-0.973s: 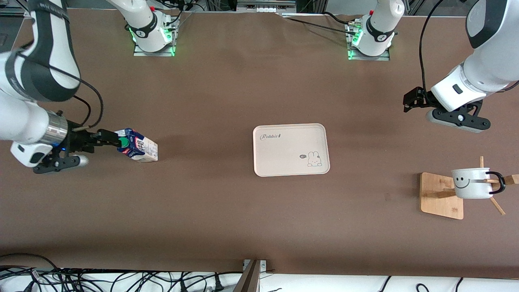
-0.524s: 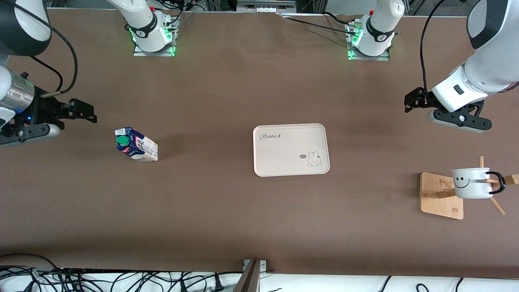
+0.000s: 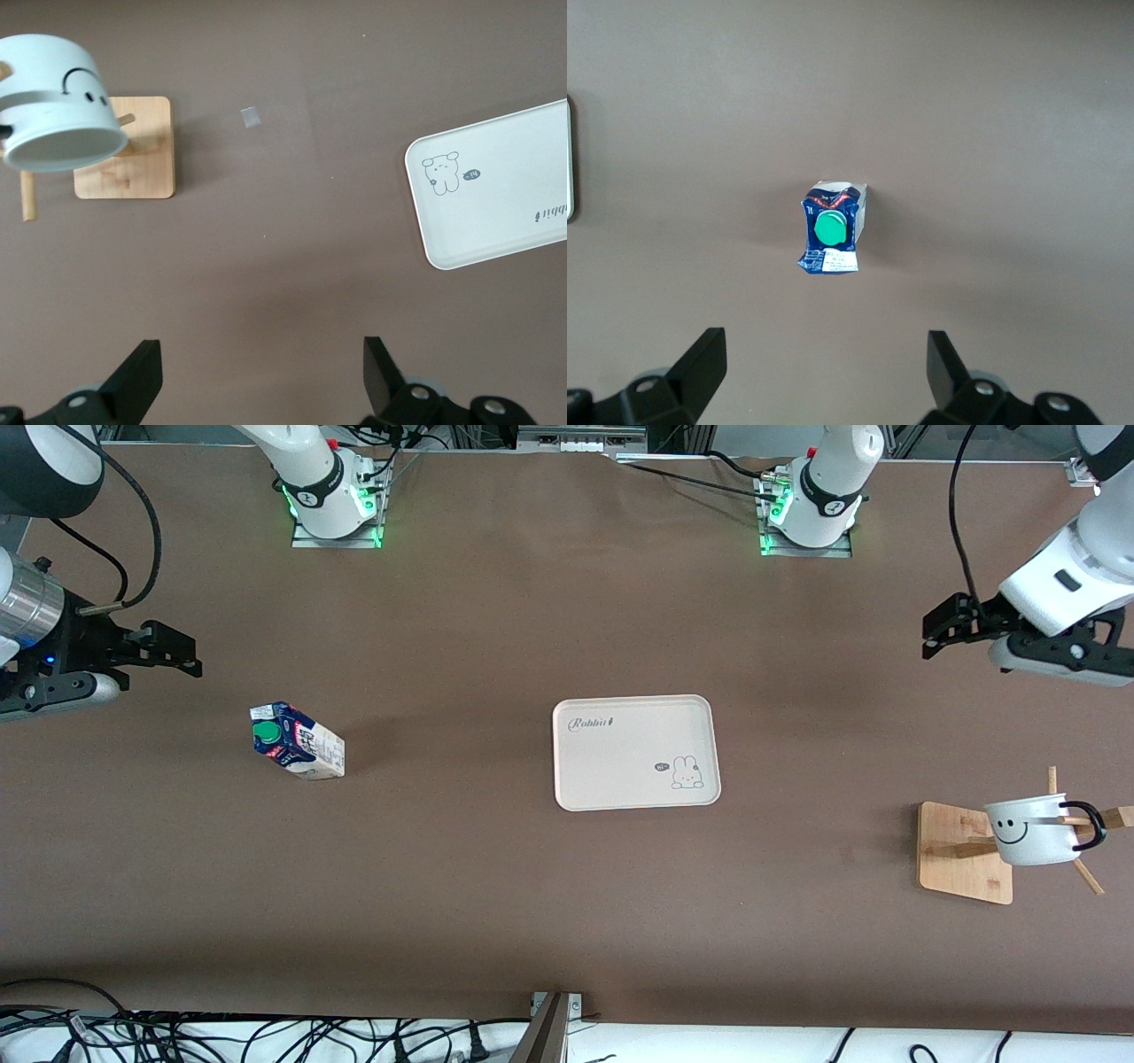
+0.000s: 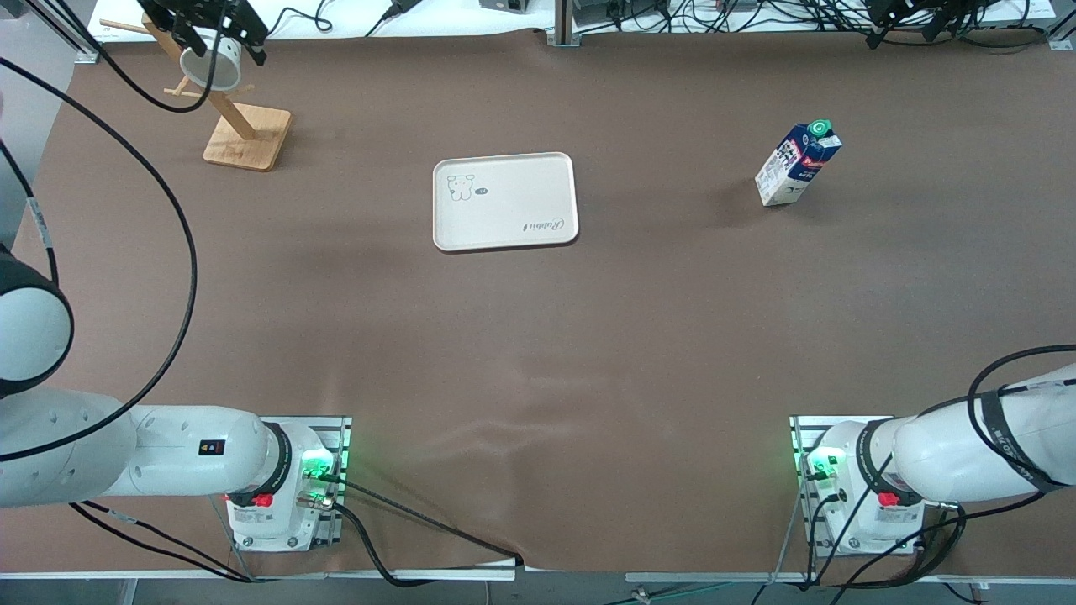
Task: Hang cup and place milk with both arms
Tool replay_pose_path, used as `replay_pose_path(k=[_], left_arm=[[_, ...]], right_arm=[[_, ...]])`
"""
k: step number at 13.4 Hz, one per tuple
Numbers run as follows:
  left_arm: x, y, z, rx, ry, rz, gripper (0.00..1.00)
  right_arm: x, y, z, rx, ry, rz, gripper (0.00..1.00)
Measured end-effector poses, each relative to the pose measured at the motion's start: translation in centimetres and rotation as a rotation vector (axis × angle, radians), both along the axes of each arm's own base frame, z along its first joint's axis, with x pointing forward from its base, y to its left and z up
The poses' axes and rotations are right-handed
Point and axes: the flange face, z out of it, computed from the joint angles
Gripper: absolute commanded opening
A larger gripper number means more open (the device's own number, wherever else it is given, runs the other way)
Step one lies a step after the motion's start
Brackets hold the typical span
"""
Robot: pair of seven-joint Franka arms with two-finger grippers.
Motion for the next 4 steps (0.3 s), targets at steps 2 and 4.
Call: replay_pose_path(k=[2,4], left_arm=[[-0.42,1.49,0.53,0.001,0.002,0.01,1.0],[-0.39,1.67,0.42,0.001,0.005,0.009,1.0]], right_arm=[[0.01,-0.06,0.0,0.0,0.0,-0.001,1.0],[0.01,-0.12,-0.05,0.0,0.0,-0.006,1.0]])
